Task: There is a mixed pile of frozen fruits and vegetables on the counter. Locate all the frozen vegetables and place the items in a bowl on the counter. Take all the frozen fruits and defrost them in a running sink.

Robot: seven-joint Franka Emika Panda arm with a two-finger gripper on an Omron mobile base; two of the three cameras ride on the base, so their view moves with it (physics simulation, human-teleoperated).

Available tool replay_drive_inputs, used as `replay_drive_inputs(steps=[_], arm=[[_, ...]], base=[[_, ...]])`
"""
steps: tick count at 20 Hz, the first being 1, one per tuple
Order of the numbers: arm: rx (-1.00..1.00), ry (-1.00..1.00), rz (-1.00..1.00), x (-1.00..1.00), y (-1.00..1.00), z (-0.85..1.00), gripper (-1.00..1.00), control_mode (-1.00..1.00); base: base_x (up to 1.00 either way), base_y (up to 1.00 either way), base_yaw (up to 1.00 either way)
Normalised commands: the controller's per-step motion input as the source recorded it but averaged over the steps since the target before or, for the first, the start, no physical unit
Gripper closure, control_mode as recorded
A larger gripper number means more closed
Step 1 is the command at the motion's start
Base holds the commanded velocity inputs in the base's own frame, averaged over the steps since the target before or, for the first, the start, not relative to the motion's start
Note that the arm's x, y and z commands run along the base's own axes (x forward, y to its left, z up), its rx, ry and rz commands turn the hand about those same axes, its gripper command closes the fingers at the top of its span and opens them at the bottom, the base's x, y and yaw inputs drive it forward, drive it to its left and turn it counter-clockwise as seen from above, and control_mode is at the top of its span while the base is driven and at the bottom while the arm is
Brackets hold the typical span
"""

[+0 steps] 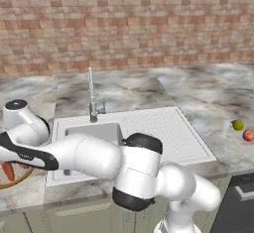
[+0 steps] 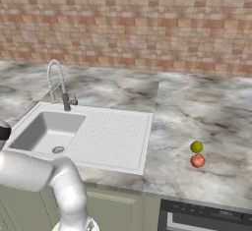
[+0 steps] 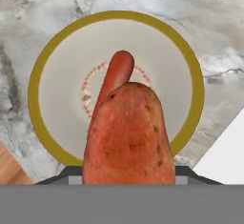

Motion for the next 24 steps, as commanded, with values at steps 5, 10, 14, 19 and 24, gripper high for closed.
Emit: replay_drive_inputs(steps=[5,10,14,19,24], arm=[[0.0,0.0,0.01,0.0,0.12,-0.02,1.0,-1.0],[0.0,0.02,0.0,-0.01,-0.03,-0.51,1.0,-1.0],[0.02,0.0,0.0,0.0,-0.05,-0.41,1.0,-1.0],[0.0,-0.02,0.0,0.0,0.0,-0.08,1.0,-1.0],[0.0,0.0,0.0,0.0,0.09,-0.24,1.0,-1.0]], base=[[0.0,0.0,0.0],[0.0,0.0,0.0],[0.0,0.0,0.0],[0.0,0.0,0.0],[0.0,0.0,0.0]])
